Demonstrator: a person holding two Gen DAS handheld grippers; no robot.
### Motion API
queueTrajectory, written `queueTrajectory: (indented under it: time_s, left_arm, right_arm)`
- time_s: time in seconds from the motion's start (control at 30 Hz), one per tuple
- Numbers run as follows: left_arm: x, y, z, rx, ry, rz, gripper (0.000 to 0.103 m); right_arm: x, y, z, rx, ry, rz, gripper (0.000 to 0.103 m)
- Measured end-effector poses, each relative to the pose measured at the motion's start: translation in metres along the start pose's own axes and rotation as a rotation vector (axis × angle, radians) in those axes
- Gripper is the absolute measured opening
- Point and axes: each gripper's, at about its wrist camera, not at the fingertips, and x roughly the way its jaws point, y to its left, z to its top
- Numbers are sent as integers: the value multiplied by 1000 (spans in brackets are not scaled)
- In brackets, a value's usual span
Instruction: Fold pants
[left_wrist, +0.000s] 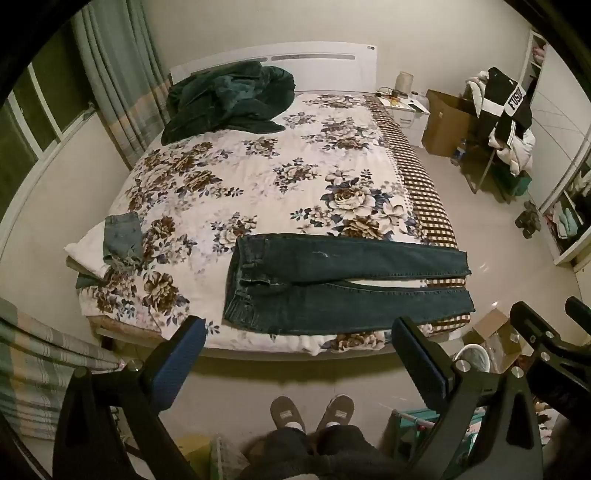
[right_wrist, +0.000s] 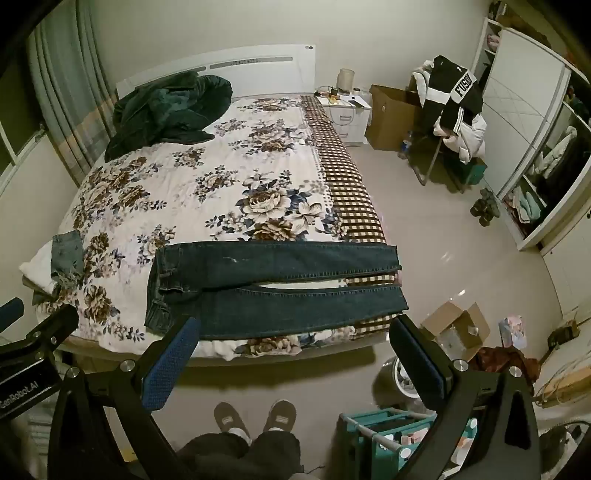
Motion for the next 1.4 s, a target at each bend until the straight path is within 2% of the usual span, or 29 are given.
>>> queueTrajectory:
  time_s: [1.4]
  left_arm:
    - [1, -3, 2, 1, -12, -1, 103]
  right_arm:
    - [-4, -1, -1, 0, -1, -1, 103]
